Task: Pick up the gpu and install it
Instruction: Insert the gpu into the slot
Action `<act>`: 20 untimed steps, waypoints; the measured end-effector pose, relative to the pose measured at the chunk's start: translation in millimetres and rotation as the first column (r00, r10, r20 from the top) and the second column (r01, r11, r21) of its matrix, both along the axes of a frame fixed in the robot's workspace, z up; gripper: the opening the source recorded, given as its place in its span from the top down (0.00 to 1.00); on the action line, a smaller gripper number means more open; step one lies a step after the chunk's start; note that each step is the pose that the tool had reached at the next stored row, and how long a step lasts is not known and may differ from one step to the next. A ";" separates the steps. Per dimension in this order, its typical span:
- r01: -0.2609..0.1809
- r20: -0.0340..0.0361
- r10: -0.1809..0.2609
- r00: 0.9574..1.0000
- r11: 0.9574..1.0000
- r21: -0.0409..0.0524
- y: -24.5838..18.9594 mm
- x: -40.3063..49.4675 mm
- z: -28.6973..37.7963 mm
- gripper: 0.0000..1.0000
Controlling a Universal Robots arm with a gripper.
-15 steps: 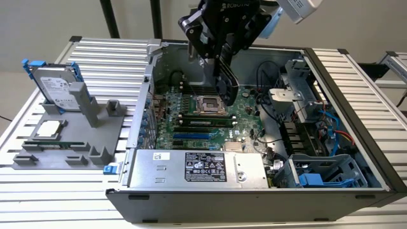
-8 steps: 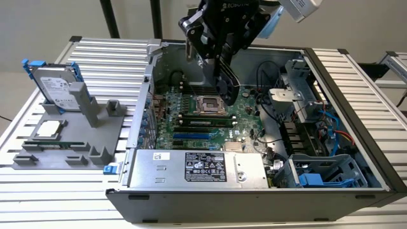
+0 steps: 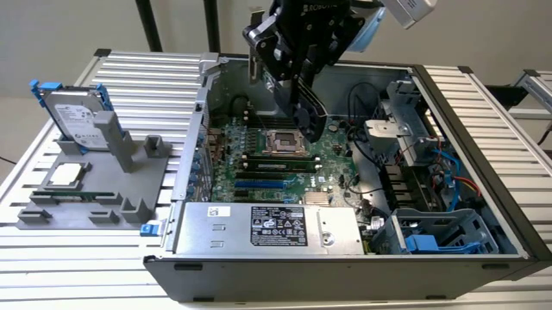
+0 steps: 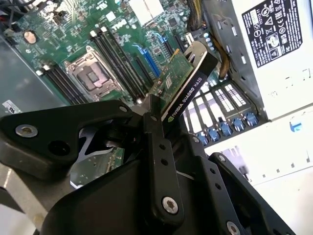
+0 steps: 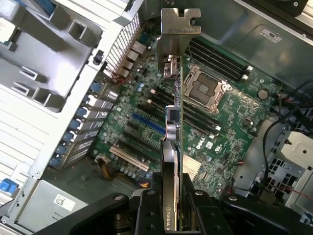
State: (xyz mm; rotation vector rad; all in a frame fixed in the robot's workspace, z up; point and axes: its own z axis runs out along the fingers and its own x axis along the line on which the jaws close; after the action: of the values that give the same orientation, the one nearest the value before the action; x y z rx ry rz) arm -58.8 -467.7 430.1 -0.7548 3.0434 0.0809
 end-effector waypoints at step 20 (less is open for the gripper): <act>-0.126 0.000 0.126 0.992 0.992 0.000 0.0 0.0 1.5 1.00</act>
State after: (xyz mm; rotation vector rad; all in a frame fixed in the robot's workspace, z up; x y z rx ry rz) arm -58.8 -467.7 431.6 -0.9457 2.9930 0.0813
